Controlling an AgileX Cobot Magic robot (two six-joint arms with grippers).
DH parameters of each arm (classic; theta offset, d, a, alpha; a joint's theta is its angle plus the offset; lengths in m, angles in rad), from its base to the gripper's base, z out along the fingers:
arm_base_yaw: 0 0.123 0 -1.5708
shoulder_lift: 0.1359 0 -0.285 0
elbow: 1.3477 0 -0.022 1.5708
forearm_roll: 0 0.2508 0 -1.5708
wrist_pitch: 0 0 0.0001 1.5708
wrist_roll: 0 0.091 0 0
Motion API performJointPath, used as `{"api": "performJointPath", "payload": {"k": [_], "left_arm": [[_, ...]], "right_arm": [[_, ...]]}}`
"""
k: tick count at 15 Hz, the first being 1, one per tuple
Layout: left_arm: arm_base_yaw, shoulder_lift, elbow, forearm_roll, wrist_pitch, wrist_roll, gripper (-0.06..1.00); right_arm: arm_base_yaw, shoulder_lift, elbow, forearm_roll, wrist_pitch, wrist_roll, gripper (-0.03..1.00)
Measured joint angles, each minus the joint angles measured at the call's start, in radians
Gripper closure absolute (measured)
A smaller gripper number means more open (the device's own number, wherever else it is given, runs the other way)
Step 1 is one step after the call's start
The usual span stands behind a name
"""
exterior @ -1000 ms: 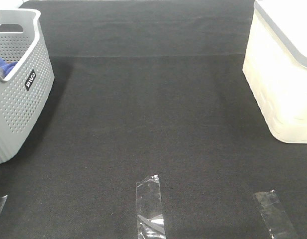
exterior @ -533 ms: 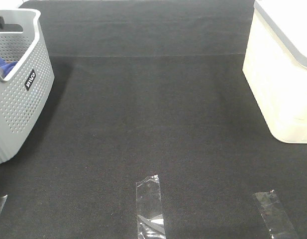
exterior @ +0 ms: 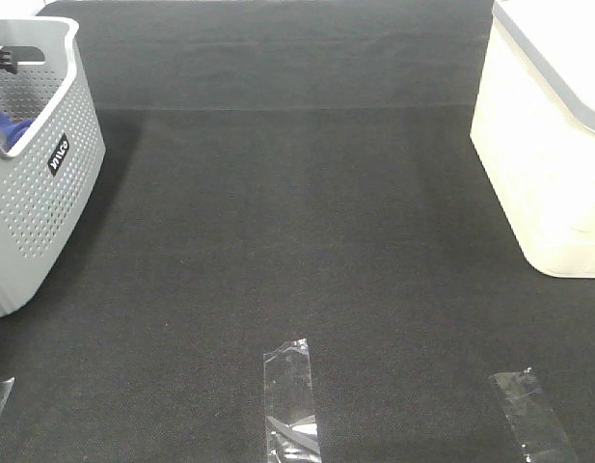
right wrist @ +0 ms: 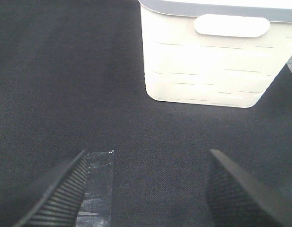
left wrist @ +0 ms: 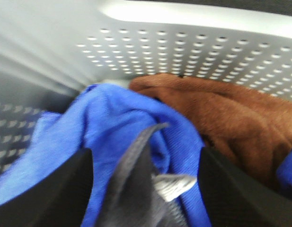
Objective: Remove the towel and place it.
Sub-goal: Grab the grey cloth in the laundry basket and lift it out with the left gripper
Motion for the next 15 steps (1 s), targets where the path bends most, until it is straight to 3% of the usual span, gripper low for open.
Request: {"api": "performJointPath", "payload": {"k": [6,10,15], "left_arm": [[0.0,0.019,0.0,-0.019,-0.019,0.004,0.52],[0.0,0.019,0.0,-0.019,0.026,0.035,0.91],[0.0,0.003,0.0,-0.019,0.055,0.054,0.94]], "right_arm": [[0.0,0.0,0.0,0.0,0.0,0.0,0.31],[0.0,0.0,0.0,0.0,0.0,0.0,0.31],[0.0,0.0,0.0,0.0,0.0,0.0,0.31]]}}
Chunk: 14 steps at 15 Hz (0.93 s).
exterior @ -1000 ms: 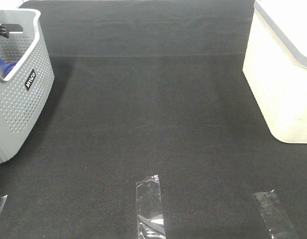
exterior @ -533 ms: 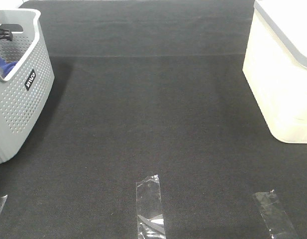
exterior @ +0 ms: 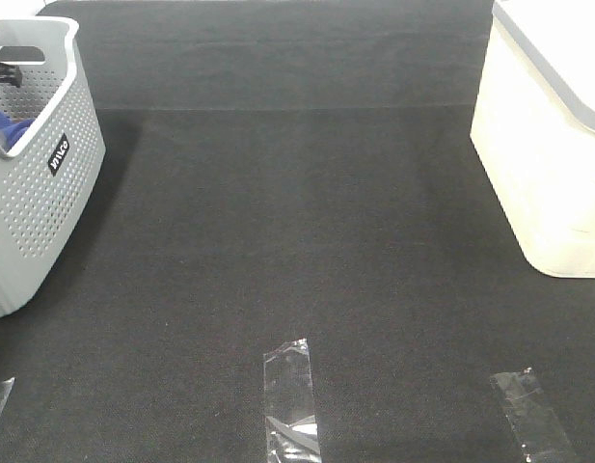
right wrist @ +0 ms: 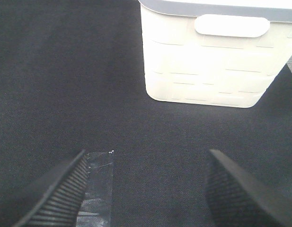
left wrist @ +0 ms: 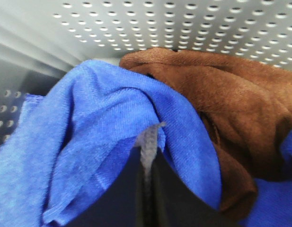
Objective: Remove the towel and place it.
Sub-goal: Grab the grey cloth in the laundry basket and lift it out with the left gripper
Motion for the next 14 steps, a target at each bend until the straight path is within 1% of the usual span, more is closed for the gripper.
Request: {"api": "performJointPath", "payload": {"k": [5,7,9,10,12,14], "left_arm": [[0.0,-0.164,0.0,-0.011,0.004,0.042,0.94],[0.0,-0.192,0.0,-0.022,0.004,0.047,0.94],[0.0,-0.251,0.0,-0.071,0.005,0.079,0.94],[0.0,-0.296,-0.001,-0.117,0.006,0.118,0.94],[0.0,-0.356,-0.001,-0.182,0.004,0.162,0.94],[0.0,-0.416,-0.001,-0.275,-0.012,0.222,0.94]], "right_arm": [[0.0,0.0,0.0,0.0,0.0,0.0,0.31],[0.0,0.0,0.0,0.0,0.0,0.0,0.31],[0.0,0.0,0.0,0.0,0.0,0.0,0.31],[0.0,0.0,0.0,0.0,0.0,0.0,0.31],[0.0,0.0,0.0,0.0,0.0,0.0,0.31],[0.0,0.0,0.0,0.0,0.0,0.0,0.31]]}}
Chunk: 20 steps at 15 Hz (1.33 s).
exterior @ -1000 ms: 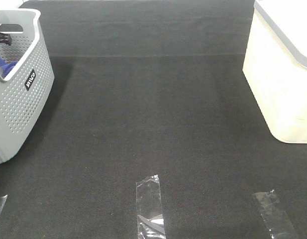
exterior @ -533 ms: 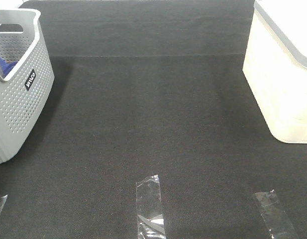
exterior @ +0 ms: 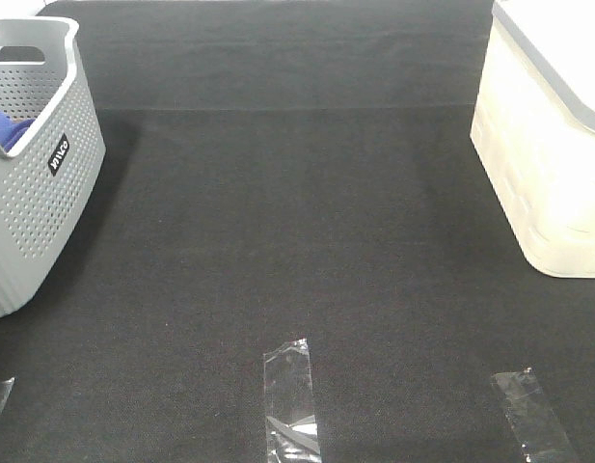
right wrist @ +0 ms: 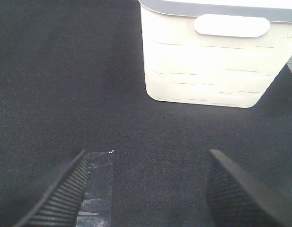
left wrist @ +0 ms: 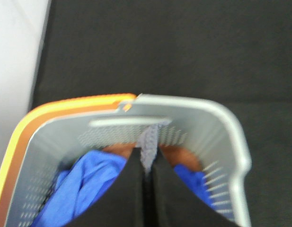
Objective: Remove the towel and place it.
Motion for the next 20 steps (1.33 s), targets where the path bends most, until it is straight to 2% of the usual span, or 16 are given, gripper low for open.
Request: {"api": "performJointPath", "payload": {"k": [2,7,9,10,14,17,20], "left_arm": [[0.0,-0.055,0.0,-0.119,-0.044,0.071,0.94],[-0.007,-0.16,0.0,-0.55,-0.089,0.316,0.94],[-0.045,-0.176,0.0,-0.692,-0.093,0.414,0.94],[-0.074,-0.177,0.0,-0.734,-0.095,0.451,0.94],[-0.227,-0.177,0.0,-0.758,-0.093,0.568,0.94],[-0.335,-0.177,0.0,-0.725,-0.083,0.585,0.94],[-0.406,-0.177,0.0,-0.702,-0.009,0.585,0.94]], "right_arm": [[0.0,0.0,0.0,0.0,0.0,0.0,0.31],[0.0,0.0,0.0,0.0,0.0,0.0,0.31],[0.0,0.0,0.0,0.0,0.0,0.0,0.31],[0.0,0.0,0.0,0.0,0.0,0.0,0.31],[0.0,0.0,0.0,0.0,0.0,0.0,0.31],[0.0,0.0,0.0,0.008,0.0,0.0,0.31],[0.0,0.0,0.0,0.095,0.0,0.0,0.31]]}}
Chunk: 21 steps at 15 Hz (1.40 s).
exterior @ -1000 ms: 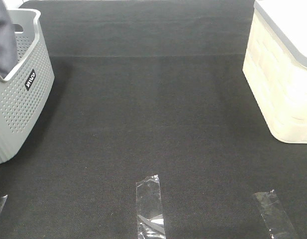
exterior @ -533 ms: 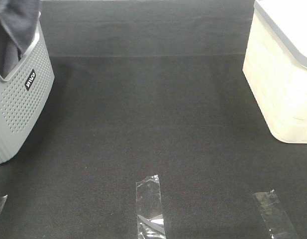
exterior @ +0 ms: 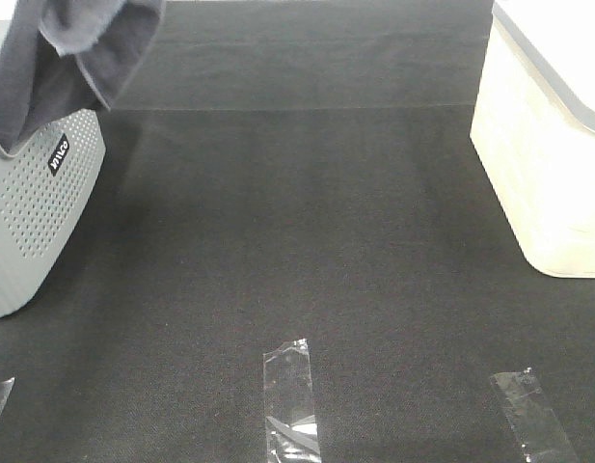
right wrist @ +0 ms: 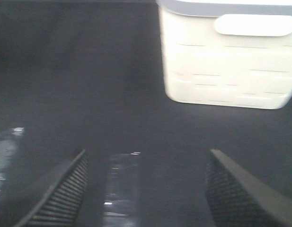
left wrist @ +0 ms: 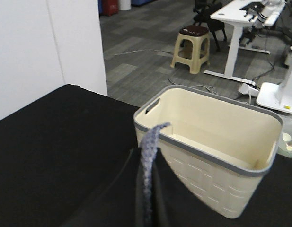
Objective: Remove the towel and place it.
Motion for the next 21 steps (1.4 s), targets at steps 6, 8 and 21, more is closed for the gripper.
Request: {"api": "performJointPath", "payload": {"k": [6,8,21], "left_arm": [[-0.123,0.092,0.0,0.008,0.09,0.001,0.94],[-0.156,0.15,0.0,0.017,0.036,0.0,0.94],[-0.191,0.191,0.0,-0.002,0.067,0.0,0.94]], "right_arm": [[0.0,0.218,-0.008,0.254,-0.137,-0.095,0.31],[0.0,0.375,-0.008,0.414,-0.229,-0.202,0.31],[0.0,1.291,-0.011,1.542,-0.241,-1.687,0.31]]}}
